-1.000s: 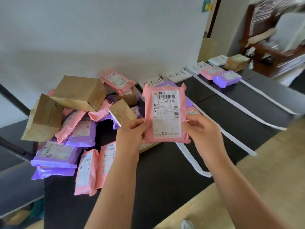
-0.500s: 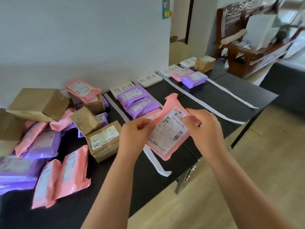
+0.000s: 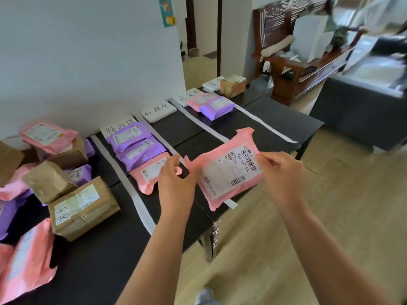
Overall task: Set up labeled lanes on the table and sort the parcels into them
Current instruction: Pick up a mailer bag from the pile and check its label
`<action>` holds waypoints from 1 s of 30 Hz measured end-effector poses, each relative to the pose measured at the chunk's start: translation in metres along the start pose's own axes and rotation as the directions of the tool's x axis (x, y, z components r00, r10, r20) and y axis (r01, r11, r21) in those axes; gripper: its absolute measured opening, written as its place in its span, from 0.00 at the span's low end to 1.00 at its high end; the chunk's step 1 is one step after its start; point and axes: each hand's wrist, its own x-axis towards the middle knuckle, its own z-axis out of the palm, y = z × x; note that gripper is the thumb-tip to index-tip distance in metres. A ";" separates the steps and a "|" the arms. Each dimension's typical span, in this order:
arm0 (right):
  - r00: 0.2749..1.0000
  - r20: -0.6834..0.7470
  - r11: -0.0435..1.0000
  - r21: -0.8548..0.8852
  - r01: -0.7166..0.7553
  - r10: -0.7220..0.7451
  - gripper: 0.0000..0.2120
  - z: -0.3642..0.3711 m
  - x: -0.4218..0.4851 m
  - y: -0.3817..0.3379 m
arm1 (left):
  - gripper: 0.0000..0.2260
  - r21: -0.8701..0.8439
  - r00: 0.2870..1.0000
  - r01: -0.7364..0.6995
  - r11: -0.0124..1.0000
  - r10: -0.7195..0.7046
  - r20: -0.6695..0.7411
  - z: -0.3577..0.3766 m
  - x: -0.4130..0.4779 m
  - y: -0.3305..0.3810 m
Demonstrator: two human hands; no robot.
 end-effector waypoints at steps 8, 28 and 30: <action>0.994 -0.039 0.995 0.009 -0.103 0.104 0.08 0.006 0.082 0.029 | 0.15 -0.073 0.971 0.098 0.992 -0.079 0.227 0.074 0.037 0.012; 0.927 0.367 0.995 0.018 -0.093 0.080 0.06 0.122 0.276 0.038 | 0.09 -0.105 0.965 0.252 0.962 -0.257 -0.042 0.151 0.222 0.042; 0.905 0.423 0.999 -0.007 -0.043 0.042 0.07 0.143 0.296 0.040 | 0.08 -0.087 0.954 0.281 0.956 -0.288 -0.084 0.159 0.239 0.038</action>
